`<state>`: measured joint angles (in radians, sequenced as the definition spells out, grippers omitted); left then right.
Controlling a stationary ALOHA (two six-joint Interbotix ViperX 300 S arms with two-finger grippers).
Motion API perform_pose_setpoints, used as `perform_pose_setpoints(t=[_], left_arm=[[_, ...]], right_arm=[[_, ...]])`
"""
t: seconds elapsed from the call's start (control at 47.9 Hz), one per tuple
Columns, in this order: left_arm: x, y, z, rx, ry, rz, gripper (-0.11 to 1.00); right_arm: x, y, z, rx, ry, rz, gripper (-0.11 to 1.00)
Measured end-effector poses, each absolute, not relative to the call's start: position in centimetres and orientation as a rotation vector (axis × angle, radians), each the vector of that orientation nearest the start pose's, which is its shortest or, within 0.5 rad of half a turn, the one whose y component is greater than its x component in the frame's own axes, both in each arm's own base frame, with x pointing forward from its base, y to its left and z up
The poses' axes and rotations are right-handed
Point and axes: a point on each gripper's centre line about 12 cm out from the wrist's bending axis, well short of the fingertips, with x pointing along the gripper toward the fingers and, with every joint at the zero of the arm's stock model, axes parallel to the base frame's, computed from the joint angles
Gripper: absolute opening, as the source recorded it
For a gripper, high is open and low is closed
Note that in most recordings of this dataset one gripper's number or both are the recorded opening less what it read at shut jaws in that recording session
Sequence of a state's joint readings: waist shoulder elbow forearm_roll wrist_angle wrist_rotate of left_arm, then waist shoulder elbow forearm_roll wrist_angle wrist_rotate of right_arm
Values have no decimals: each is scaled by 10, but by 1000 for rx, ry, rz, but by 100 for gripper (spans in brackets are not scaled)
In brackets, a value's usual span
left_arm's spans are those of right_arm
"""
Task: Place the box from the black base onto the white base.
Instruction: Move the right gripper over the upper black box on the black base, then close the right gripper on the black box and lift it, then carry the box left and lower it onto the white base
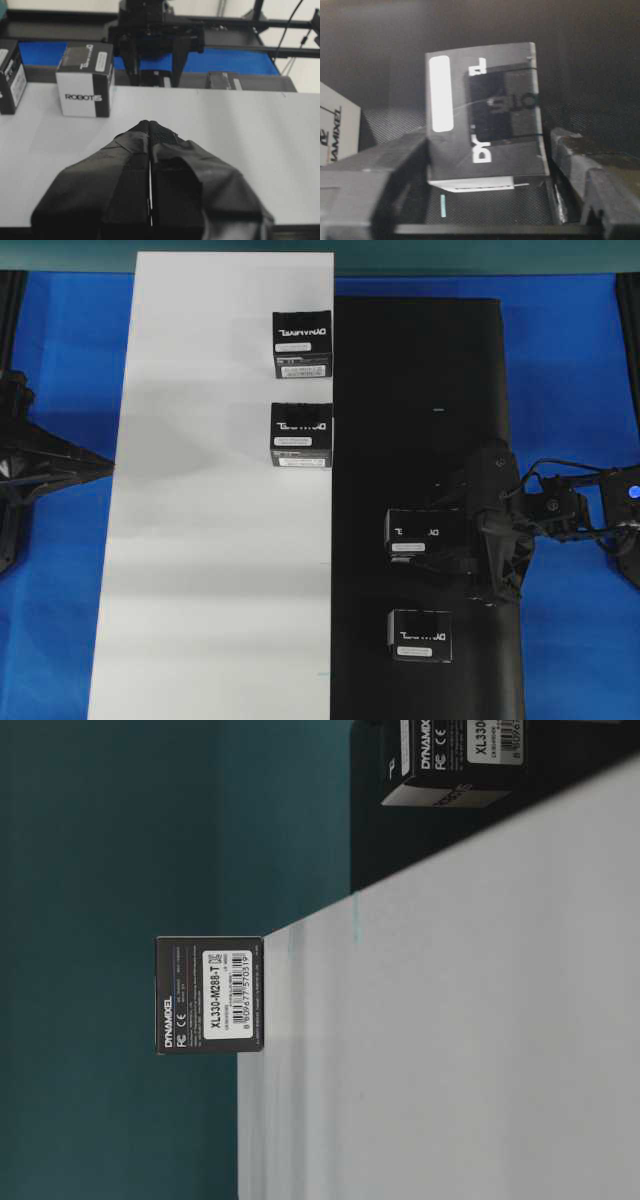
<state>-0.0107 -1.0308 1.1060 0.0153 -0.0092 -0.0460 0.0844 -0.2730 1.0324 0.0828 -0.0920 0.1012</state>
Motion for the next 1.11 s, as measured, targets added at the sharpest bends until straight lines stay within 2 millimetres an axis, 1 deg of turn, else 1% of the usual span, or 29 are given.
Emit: perform_pose_setpoints(t=[0.104, 0.209, 0.293, 0.397, 0.501, 0.606, 0.773, 0.857, 0.982, 1.107], left_arm=[[190, -2, 302, -30, 68, -10, -5], [190, -2, 302, -30, 65, -10, -5], [190, -2, 303, -29, 63, -10, -5], [188, -2, 304, -29, 54, -12, -5], [187, -2, 307, -30, 43, -12, -5], [186, -3, 308, -30, 42, -13, -5], [186, -3, 304, -30, 75, -12, -5], [184, -3, 304, -30, 88, -13, -5], [181, -3, 305, -28, 91, -14, -5], [179, -4, 307, -30, 91, -19, -5]], right_arm=[[285, 25, 157, 152, 657, 17, 59], [284, 26, 168, 154, 621, 25, 59], [284, 26, 187, 158, 584, 31, 59], [286, 27, 216, 163, 570, 41, 58], [290, 29, 243, 162, 592, 51, 59], [297, 32, 262, 161, 628, 59, 59], [314, 38, 285, 156, 606, 78, 59], [329, 42, 292, 158, 599, 85, 58], [351, 45, 296, 156, 602, 87, 58], [373, 48, 294, 153, 622, 86, 58]])
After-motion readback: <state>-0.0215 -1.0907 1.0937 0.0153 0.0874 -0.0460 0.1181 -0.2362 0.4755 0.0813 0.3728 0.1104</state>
